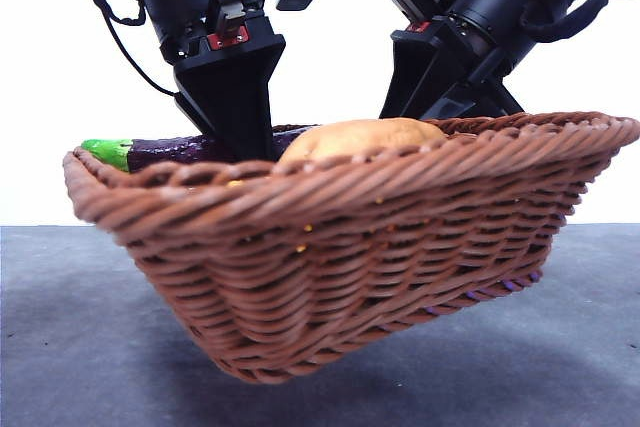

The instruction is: Help me put the vegetables on the table into the basket

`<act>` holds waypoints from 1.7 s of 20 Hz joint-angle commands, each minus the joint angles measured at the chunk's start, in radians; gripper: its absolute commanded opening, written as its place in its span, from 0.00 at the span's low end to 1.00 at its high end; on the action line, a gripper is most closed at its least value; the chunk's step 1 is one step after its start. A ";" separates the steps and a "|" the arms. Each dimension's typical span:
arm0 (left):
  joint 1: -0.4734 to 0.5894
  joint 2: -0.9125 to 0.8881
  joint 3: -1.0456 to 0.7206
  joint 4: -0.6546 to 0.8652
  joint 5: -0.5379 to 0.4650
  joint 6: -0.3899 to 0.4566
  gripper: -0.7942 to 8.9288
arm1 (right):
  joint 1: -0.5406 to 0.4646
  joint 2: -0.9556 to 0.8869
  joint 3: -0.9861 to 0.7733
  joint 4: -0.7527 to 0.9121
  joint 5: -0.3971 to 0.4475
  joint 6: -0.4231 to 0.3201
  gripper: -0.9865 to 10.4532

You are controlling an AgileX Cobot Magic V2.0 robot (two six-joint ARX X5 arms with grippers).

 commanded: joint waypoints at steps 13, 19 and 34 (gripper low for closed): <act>0.113 -0.021 0.549 -0.391 -0.017 -0.175 0.50 | -0.022 -0.001 -0.003 0.053 0.023 0.034 0.08; 0.199 -0.215 0.664 -0.414 -0.011 -0.248 0.07 | -0.046 -0.001 -0.003 0.074 0.039 0.037 0.08; 0.208 -0.736 0.537 -0.415 -0.258 -0.375 0.07 | -0.462 -0.001 -0.003 0.078 -0.048 0.009 0.08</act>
